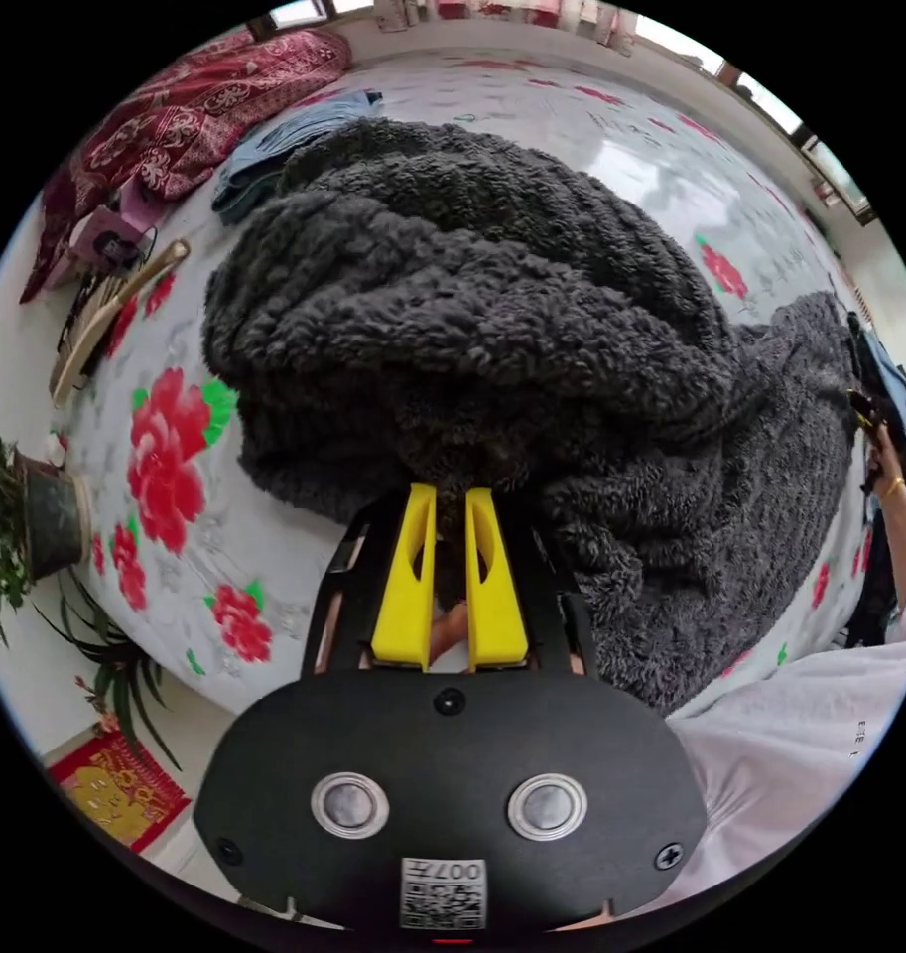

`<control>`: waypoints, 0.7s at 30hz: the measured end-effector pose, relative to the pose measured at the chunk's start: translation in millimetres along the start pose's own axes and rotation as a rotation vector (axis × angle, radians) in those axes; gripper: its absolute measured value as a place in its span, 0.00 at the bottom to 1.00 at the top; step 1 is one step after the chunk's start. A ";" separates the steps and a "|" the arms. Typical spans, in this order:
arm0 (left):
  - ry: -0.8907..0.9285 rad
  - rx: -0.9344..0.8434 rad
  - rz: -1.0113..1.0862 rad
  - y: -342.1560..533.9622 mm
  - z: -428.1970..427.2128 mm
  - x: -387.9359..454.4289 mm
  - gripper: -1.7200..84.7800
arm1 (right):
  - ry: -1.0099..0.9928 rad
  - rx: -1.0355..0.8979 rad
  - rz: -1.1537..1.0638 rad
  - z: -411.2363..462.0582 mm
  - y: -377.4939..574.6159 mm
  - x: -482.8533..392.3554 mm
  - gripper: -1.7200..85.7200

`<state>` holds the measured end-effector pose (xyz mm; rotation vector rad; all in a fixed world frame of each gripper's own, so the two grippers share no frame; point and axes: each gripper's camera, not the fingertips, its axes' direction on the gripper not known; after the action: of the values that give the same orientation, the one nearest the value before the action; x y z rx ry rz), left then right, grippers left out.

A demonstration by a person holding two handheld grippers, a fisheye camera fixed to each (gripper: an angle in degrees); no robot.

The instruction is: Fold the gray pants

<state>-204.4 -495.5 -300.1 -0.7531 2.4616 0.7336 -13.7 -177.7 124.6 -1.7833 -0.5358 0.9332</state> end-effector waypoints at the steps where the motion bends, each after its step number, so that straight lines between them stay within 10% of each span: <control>1: -0.063 -0.018 0.023 -3.9 -3.3 -3.0 0.07 | -0.051 -0.015 -0.030 -1.2 16.8 -9.1 0.07; 6: -0.236 -0.101 0.176 33.9 -1.3 -29.6 0.07 | -0.207 -0.084 -0.073 -14.1 129.5 -35.6 0.07; 13: -0.067 -0.123 -0.217 129.1 -17.1 -136.9 0.08 | -0.336 -0.302 -0.055 -30.9 270.8 -61.1 0.09; 21: 0.002 0.139 -0.367 197.3 -64.4 -146.8 0.08 | -0.110 0.028 0.193 -103.3 263.1 20.3 0.13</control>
<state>-233.3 -340.8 -100.5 -1.1081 2.2552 0.4204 64.3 -325.5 -104.3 -1.7887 -0.4221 1.1715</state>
